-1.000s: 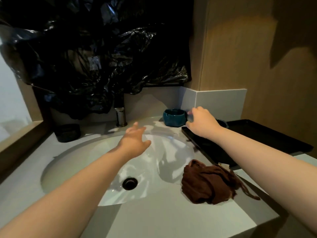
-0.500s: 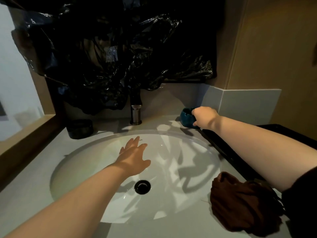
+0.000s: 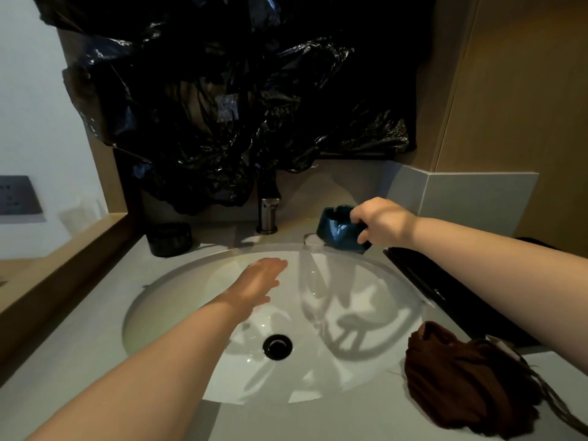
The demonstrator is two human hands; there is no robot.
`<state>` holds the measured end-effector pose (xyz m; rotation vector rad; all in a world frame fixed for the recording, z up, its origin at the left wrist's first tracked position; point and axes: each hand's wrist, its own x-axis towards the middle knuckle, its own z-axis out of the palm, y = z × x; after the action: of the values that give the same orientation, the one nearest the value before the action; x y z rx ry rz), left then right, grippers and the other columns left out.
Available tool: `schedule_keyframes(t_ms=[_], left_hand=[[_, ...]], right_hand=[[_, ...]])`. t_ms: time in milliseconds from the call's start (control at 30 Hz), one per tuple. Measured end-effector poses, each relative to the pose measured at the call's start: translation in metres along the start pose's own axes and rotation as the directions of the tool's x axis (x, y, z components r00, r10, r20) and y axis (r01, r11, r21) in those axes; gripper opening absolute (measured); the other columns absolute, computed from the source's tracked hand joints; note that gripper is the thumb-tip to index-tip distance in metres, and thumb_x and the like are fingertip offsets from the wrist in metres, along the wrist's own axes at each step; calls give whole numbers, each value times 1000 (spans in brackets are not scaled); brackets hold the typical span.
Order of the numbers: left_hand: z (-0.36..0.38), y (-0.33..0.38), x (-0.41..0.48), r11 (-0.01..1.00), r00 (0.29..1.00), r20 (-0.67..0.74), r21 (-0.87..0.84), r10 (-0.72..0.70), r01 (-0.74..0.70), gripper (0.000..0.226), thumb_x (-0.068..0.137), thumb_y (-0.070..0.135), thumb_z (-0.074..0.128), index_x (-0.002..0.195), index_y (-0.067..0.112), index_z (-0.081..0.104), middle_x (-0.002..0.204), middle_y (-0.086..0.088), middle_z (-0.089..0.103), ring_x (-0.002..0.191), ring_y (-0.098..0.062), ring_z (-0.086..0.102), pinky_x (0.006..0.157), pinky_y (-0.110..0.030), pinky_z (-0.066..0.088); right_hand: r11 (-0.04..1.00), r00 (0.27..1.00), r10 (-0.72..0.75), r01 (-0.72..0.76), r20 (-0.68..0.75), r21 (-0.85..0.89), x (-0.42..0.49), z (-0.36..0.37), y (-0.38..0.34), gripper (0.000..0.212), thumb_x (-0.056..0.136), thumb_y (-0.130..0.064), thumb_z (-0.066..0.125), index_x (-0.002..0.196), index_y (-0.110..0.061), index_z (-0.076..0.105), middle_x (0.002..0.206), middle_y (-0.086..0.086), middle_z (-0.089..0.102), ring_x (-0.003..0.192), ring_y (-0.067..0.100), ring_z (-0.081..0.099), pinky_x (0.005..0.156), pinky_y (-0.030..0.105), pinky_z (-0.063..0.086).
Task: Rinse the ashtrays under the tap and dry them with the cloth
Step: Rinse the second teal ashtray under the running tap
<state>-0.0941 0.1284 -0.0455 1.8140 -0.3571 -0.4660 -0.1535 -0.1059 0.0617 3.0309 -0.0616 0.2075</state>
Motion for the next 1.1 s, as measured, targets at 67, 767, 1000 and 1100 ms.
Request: schedule_keyframes(t_ms=[67, 767, 1000, 1100], left_hand=[[-7, 4, -4, 979, 996, 75, -199, -39, 53, 52, 95, 54, 45, 136, 22, 44, 136, -6, 53, 115, -22, 59, 99, -43, 47], [-27, 3, -4, 798, 985, -138, -602, -106, 2, 32, 90, 21, 65, 116, 3, 57, 108, -15, 63, 99, -31, 65, 75, -42, 59], [-16, 4, 2, 839, 978, -164, -544, -126, 17, 20, 85, 17, 69, 101, 7, 64, 98, -11, 66, 95, -29, 67, 67, -39, 60], [-16, 4, 2, 821, 979, -170, -571, -116, -2, 18, 85, 17, 68, 101, 8, 65, 97, -11, 67, 93, -28, 68, 68, -38, 60]], right_hand=[[996, 996, -87, 86, 28, 27, -11, -1, -23, 13, 83, -18, 69, 93, -12, 61, 87, 4, 59, 83, 24, 56, 67, 31, 42], [244, 888, 428, -293, 168, 925, 50, -37, -73, 36, 99, -23, 46, 126, 2, 45, 78, 15, 59, 60, 22, 59, 49, 32, 50], [-84, 867, 356, -341, 348, 936, 99, -22, -78, 49, 98, -50, 36, 82, -7, 55, 77, 8, 62, 61, 17, 53, 58, 27, 44], [-110, 877, 360, -298, 317, 948, 114, -21, -85, 41, 100, -39, 38, 73, -11, 52, 60, 2, 54, 50, 11, 46, 49, 22, 37]])
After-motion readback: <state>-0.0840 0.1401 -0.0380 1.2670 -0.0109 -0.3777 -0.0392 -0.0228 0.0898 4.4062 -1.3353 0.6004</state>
